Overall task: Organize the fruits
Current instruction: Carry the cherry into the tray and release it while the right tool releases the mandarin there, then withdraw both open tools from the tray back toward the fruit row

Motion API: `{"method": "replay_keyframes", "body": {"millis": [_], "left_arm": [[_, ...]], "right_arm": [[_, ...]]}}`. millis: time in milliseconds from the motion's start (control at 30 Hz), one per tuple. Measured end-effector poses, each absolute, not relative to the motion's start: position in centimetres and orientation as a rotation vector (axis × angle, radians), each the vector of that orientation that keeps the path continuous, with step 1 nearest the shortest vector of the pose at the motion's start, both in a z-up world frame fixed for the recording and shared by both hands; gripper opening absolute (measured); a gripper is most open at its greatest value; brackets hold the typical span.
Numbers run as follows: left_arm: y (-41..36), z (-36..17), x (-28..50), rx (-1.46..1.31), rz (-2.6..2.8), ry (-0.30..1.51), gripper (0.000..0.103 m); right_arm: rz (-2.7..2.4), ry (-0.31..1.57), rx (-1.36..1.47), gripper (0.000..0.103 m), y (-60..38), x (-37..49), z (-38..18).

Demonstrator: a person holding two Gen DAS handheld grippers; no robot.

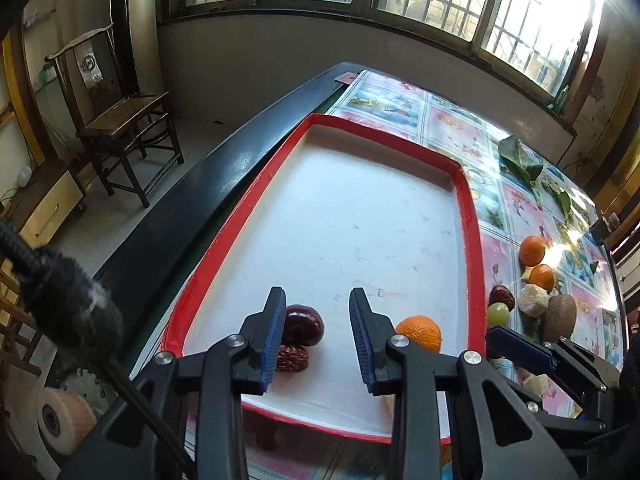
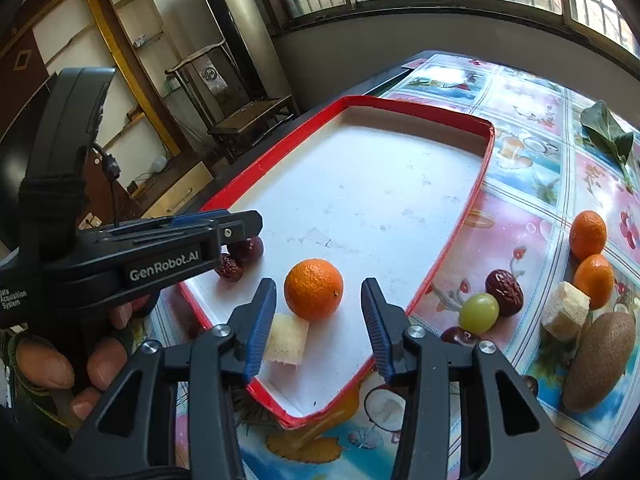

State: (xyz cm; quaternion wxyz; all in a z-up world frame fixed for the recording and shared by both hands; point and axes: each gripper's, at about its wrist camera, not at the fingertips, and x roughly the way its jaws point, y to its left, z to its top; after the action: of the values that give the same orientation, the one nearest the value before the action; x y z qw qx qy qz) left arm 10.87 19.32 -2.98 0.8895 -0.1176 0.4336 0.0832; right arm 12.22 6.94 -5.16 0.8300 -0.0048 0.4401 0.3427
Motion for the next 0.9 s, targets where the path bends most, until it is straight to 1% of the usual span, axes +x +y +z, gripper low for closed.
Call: {"method": "replay_keyframes", "body": {"millis": [233, 500, 767, 900], "left_arm": [[15.5, -1.6, 8.9, -0.22, 0.085, 0.885, 0.04], [10.3, -1.5, 7.4, -0.179, -0.037, 0.903, 0.043], [6.1, -2.3, 6.5, -0.14, -0.126, 0.943, 0.043], [4.9, -2.4, 5.9, -0.124, -0.149, 0.952, 0.044]], "right_arm": [[0.666, 0.901, 0.072, 0.046, 2.1, 10.8, -3.4], [0.562, 0.82, 0.163, 0.046, -6.0, 8.2, -1.5], [0.401, 0.807, 0.193, 0.058, -11.0, 7.2, -0.6], [0.333, 0.819, 0.165, 0.059, -12.2, 6.8, -1.1]]}}
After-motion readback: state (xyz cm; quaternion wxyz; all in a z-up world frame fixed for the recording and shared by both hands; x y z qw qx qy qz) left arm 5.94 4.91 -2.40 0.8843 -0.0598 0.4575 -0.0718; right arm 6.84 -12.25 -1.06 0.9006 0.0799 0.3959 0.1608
